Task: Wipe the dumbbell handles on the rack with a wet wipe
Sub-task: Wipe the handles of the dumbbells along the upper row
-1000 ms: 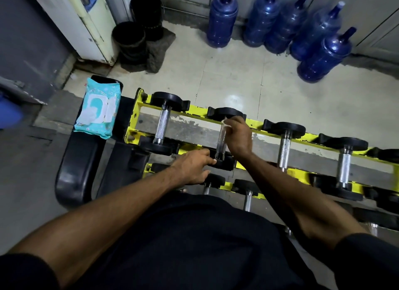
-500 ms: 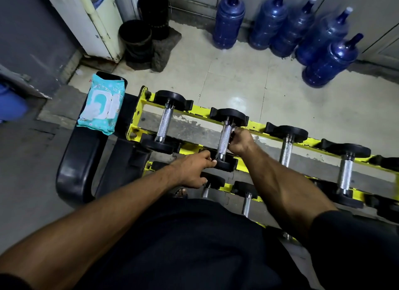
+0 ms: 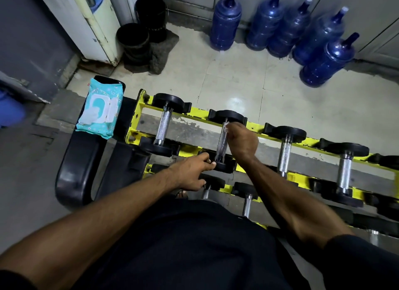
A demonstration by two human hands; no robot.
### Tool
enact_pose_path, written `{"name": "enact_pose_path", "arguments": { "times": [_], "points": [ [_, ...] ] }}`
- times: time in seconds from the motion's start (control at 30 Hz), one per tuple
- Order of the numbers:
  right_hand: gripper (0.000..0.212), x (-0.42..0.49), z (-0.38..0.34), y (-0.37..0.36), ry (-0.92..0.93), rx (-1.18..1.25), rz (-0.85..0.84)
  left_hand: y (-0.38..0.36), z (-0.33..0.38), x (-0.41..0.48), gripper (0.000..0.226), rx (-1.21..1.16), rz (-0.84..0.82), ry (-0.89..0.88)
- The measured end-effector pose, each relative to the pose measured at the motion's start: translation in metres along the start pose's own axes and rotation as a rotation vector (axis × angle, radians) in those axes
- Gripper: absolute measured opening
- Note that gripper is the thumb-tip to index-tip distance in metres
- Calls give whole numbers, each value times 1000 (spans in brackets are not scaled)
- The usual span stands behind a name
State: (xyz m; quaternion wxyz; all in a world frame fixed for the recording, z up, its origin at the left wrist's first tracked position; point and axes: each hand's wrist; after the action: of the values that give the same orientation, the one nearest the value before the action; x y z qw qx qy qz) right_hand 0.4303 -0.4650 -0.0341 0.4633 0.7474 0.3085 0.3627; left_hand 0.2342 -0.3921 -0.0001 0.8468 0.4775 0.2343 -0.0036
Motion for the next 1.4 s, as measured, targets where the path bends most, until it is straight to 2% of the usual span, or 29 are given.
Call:
{"name": "enact_pose_path", "arguments": {
  "times": [0.07, 0.13, 0.27, 0.37, 0.47, 0.57, 0.67, 0.73, 0.8, 0.93, 1.0, 1.07, 1.13, 1.23, 1.33, 1.4],
  "points": [
    [27, 2, 8, 0, 222, -140, -93, 0, 0, 0, 69, 13, 1, 2],
    [36, 8, 9, 0, 335, -206, -198, -1, 0, -1, 71, 30, -2, 0],
    [36, 32, -16, 8, 326, -289, -526, -5, -1, -1, 75, 70, -4, -14],
    [22, 38, -44, 10, 454, -507, -820, -7, 1, -3, 68, 68, 20, -37],
    [16, 31, -55, 4, 505, -487, -909, -7, 1, -5, 59, 67, 45, -54],
    [12, 19, -38, 9, 445, -237, -844, -7, -2, -8, 69, 66, 37, -52],
    [13, -9, -7, 18, 295, 118, -533, -8, -3, -9, 81, 63, 20, -47],
    [13, -28, 3, 21, 29, 336, -266, -8, -1, -10, 81, 43, 23, -47],
    [15, -36, 5, 14, -284, 496, -127, -7, 0, -10, 80, 30, 25, -53],
    [14, -14, -2, -1, -823, 903, 30, -8, -1, -9, 81, 20, 20, -52],
    [10, -5, -3, 0, -971, 996, -35, -9, -1, -9, 81, 21, 11, -44],
    [16, -7, -3, 7, -978, 926, -190, -11, -2, -9, 81, 16, 7, -39],
    [8, -15, 2, 12, -904, 808, -369, -11, -3, -9, 80, 9, 11, -39],
    [10, -28, 4, 10, -781, 653, -550, -12, -6, -9, 80, 4, 21, -40],
    [12, -35, 2, 14, -658, 528, -521, -14, -7, -9, 80, 2, 28, -44],
    [10, -40, -3, 23, -510, 516, -465, -14, -7, -10, 80, 1, 35, -43]
  ]
}}
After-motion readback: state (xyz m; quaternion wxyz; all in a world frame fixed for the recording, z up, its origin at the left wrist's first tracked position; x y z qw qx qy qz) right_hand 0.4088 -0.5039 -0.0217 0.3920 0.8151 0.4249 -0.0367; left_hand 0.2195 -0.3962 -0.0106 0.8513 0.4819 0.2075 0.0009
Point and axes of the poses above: each hand's wrist, its own x-axis towards the middle knuckle, its own y-axis out of the back of the hand, z = x × y, and after that the axes turned 8 degrees about y, right-handed
